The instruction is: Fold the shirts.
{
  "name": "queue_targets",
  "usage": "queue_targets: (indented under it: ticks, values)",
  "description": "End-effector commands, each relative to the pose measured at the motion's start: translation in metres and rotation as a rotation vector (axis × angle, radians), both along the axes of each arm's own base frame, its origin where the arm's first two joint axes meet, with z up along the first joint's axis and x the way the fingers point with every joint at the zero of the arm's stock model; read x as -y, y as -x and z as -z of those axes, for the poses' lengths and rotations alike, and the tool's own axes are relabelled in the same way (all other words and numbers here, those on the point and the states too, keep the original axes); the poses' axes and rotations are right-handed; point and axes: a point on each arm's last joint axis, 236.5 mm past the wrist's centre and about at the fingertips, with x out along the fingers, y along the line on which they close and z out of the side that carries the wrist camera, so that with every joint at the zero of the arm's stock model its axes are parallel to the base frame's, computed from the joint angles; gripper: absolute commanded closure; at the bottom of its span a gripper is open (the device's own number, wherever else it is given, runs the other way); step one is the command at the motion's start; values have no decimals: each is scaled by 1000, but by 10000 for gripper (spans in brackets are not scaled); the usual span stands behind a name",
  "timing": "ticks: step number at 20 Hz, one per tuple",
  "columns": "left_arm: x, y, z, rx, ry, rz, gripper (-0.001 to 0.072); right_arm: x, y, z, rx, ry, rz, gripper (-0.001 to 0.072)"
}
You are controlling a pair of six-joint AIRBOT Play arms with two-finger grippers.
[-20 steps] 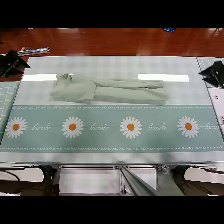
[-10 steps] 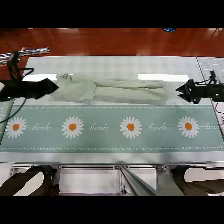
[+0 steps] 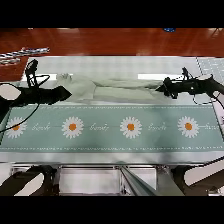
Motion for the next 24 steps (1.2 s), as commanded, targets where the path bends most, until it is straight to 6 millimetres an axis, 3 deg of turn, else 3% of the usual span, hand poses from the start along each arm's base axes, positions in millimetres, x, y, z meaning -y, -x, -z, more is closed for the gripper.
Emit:
queue_targets:
  ticks: [1, 3, 5, 8, 10, 12, 16, 19, 21, 24]
  values:
    - [3, 0, 0, -1, 8, 1, 202, -27, -22, -32, 104, 5, -88, 689]
    - [3, 0, 0, -2, 9, 1, 227, -20, -23, -65, 164, 47, -136, 689]
    - [3, -1, 0, -6, 20, -18, 683, -7, -6, -97, 198, 120, -194, 689]
    - [20, -12, -12, 47, 52, -14, 689, 10, 42, -130, 208, 300, -279, 689]
    - [48, -18, -16, 49, 59, 54, 689, 9, 73, -153, 253, 339, -266, 689]
    - [90, -26, -13, 39, 60, 148, 689, 3, 104, -174, 309, 363, -243, 689]
    - [207, -29, 3, 6, 63, 392, 689, -12, 165, -206, 392, 361, -175, 689]
    - [291, 1, 34, -101, 53, 598, 689, -19, 196, -227, 451, 355, -126, 689]
    - [336, 23, 50, -143, 61, 652, 690, -23, 208, -240, 484, 354, -115, 689]
    - [383, 71, 78, -210, 47, 757, 689, -32, 216, -252, 517, 325, -110, 689]
